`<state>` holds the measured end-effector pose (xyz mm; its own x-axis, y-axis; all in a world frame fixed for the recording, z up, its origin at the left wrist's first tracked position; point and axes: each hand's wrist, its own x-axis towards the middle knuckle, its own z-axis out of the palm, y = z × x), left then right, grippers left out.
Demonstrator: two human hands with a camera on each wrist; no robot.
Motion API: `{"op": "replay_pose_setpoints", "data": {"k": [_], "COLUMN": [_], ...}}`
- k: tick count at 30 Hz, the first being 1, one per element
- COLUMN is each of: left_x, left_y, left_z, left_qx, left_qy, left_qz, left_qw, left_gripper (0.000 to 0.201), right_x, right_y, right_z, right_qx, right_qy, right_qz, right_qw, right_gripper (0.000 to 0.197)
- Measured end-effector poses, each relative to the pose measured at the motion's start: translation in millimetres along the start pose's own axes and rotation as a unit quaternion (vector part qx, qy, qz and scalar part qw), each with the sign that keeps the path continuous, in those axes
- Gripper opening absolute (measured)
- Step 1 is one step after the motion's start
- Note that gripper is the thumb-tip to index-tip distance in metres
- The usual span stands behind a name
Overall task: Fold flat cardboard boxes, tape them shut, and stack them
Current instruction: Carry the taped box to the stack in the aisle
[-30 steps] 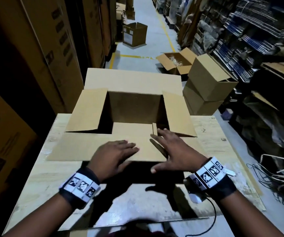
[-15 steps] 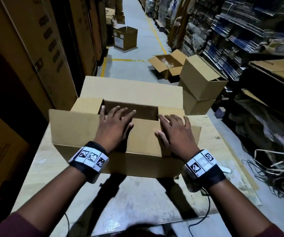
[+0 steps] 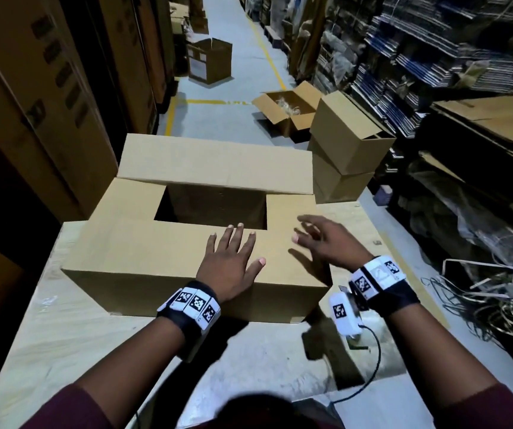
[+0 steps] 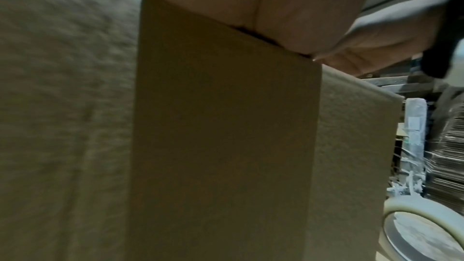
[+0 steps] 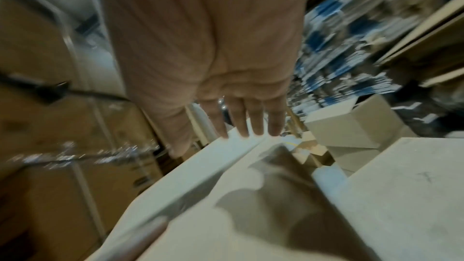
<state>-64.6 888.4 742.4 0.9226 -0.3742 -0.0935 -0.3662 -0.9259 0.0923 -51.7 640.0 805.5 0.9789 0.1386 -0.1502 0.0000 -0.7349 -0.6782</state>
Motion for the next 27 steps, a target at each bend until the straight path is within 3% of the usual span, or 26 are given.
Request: {"op": "replay_pose_setpoints", "data": {"k": [2, 6, 10, 12, 15, 17, 20, 23, 27], "left_x": [5.9, 9.2, 6.2, 6.2, 4.0, 3.1, 4.9, 8.4, 10.4], "left_y": [12.8, 28.0, 28.1, 29.8, 32.3, 34.5, 36.0, 44.8, 96.6], "left_z": [-0.9, 1.5, 0.9, 0.5, -0.2, 0.7, 1.9, 5.4, 14.1], "left_qx": [-0.005, 0.0, 0.017, 0.023, 0.028, 0.023, 0.007, -0.021, -0.04], "left_qy": [-0.011, -0.009, -0.006, 0.0, 0.022, 0.039, 0.08, 0.138, 0.17], "left_qz": [0.003, 0.006, 0.004, 0.005, 0.004, 0.001, 0.001, -0.008, 0.01], "left_qw": [1.0, 1.0, 1.0, 1.0, 0.999, 0.999, 0.997, 0.99, 0.985], "left_gripper": [0.091, 0.095, 0.1, 0.104, 0.108, 0.108, 0.098, 0.081, 0.08], "right_x": [23.5, 75.8, 117.2, 128.2, 123.1, 118.5, 125.8, 138.1, 146.1], "right_y": [13.4, 29.6, 30.9, 37.2, 49.9, 64.5, 87.2, 101.2, 106.7], "right_z": [-17.9, -37.5, -38.4, -36.1, -32.8, -34.3, -37.1, -42.4, -44.4], "right_qx": [0.005, 0.108, 0.185, 0.304, 0.442, 0.428, 0.241, 0.115, 0.092], "right_qy": [0.04, -0.016, 0.02, 0.059, 0.072, 0.049, -0.009, -0.079, -0.129], "right_qz": [0.045, 0.16, 0.168, 0.127, 0.074, 0.027, -0.105, -0.187, -0.203], "right_qw": [0.998, 0.981, 0.968, 0.942, 0.891, 0.902, 0.965, 0.972, 0.966], "right_gripper": [0.071, 0.104, 0.114, 0.094, 0.046, 0.039, 0.011, 0.023, 0.035]}}
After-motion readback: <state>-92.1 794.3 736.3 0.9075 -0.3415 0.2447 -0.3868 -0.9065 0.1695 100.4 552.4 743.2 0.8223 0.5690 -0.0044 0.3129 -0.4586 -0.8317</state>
